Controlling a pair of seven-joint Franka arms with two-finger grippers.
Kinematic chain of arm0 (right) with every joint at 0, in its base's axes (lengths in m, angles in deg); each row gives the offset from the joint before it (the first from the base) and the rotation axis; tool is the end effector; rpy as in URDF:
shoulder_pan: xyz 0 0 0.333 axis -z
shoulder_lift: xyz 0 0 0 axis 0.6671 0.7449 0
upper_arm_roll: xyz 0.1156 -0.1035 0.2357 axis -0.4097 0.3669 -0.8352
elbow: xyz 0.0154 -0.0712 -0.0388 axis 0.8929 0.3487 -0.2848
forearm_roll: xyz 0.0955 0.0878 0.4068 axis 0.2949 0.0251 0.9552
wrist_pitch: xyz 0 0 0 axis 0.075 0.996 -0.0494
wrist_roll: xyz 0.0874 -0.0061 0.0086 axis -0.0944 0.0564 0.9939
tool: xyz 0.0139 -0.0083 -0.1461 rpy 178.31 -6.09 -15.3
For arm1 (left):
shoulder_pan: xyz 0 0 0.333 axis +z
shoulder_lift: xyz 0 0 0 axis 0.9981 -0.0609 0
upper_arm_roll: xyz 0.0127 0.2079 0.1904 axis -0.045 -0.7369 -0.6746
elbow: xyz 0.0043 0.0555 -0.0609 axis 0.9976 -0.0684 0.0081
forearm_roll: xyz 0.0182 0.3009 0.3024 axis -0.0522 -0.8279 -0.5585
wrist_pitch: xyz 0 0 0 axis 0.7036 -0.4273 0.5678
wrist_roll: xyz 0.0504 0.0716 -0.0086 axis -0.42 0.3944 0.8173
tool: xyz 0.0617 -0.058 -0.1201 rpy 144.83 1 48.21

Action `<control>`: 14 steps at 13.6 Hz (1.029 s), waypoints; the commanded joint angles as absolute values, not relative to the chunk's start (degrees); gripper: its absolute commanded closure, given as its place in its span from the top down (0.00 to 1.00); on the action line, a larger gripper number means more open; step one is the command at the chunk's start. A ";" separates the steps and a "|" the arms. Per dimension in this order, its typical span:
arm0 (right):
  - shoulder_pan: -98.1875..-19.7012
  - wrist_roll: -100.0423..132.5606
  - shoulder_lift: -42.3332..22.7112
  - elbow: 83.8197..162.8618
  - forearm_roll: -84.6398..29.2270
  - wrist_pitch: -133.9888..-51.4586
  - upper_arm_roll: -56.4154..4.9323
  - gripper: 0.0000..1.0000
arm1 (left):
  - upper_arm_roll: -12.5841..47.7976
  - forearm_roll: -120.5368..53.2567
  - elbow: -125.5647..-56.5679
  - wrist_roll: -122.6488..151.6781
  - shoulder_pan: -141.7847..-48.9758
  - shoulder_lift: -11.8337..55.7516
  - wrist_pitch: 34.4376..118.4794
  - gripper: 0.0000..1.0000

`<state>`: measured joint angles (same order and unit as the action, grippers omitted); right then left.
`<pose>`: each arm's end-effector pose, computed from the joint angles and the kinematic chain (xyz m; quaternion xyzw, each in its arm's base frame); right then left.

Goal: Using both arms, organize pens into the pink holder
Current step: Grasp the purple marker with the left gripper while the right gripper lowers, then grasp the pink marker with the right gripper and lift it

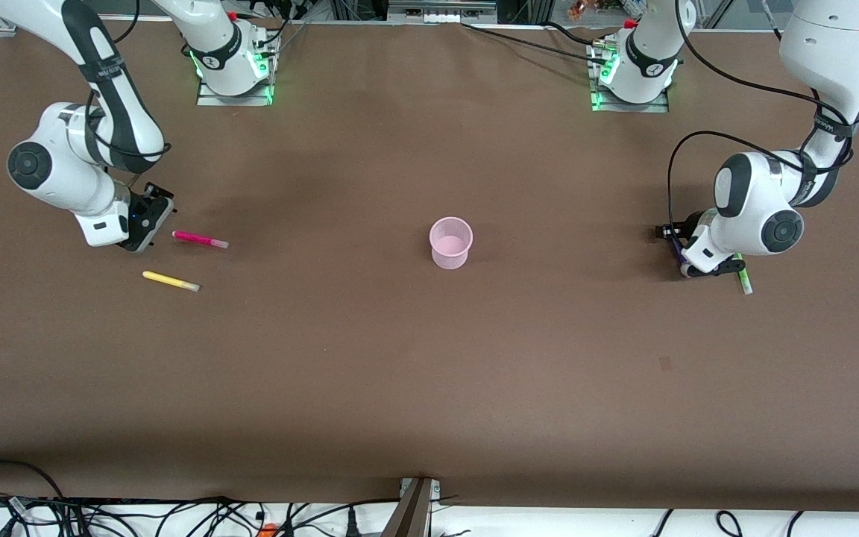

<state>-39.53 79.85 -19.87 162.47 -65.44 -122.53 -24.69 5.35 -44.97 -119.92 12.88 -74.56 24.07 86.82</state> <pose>0.4846 -0.0798 0.1050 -0.8621 -0.5037 0.0523 0.0203 0.4755 0.0450 0.0591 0.9743 0.0761 -0.2119 0.0100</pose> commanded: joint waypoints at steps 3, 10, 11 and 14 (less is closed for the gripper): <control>-39.65 81.54 -18.86 164.77 -64.82 -128.09 -24.51 0.71 | 5.61 -44.30 -118.71 14.91 -74.38 24.29 85.42 0.08; -39.65 81.36 -16.40 164.77 -64.82 -131.96 -25.04 0.64 | 5.61 -44.21 -117.74 15.01 -74.38 24.38 84.54 0.00; -39.65 81.36 -16.31 164.77 -64.90 -132.05 -25.13 0.61 | 5.61 -44.13 -117.39 14.92 -74.38 24.29 83.58 0.00; -39.65 81.28 -15.96 164.77 -64.82 -133.11 -26.35 0.60 | 5.61 -43.95 -114.76 15.01 -74.38 24.20 79.19 0.00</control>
<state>-39.65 80.11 -15.95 164.09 -65.44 -131.72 -25.61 5.44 -44.97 -117.18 14.58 -74.56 24.08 82.87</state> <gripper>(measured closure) 0.392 0.824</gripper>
